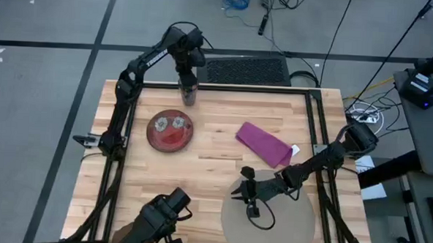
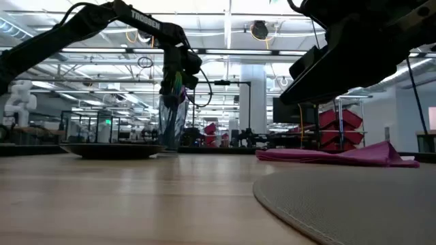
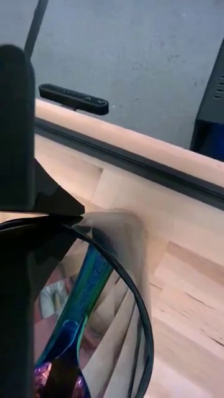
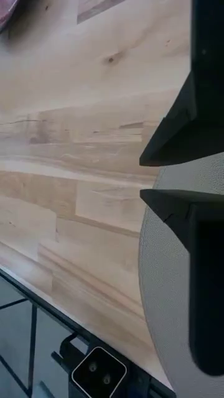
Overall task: Set table place
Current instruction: Move the blue cup to the top left of the table
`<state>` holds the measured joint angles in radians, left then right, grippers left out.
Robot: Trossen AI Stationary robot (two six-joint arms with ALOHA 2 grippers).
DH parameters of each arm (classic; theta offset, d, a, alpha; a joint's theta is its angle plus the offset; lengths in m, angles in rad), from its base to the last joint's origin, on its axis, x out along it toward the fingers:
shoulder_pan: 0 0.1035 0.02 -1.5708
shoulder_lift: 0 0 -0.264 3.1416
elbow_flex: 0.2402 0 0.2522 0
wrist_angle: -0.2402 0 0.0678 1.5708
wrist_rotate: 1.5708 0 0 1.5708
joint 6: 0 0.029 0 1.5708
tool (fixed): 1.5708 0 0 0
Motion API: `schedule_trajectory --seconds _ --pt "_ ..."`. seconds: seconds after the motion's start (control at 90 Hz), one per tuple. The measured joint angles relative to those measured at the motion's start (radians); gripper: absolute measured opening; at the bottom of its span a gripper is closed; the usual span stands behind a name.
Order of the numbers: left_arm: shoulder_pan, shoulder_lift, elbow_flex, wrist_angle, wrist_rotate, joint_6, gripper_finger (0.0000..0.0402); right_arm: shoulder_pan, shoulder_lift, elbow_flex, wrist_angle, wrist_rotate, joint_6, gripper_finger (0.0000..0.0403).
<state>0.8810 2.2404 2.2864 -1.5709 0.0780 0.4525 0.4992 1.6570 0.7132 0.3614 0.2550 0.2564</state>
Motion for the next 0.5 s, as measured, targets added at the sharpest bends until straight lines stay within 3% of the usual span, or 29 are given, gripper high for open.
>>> schedule_trajectory --seconds 0.256,0.5 --pt "-0.004 -0.003 0.000 -0.001 -0.002 -0.003 0.0035 0.000 0.000 0.000 0.000 0.000 0.004 0.0059" --pt "-0.006 -0.003 0.000 -0.001 -0.005 -0.003 0.0041 0.000 0.000 0.000 -0.001 0.000 0.004 0.0059"
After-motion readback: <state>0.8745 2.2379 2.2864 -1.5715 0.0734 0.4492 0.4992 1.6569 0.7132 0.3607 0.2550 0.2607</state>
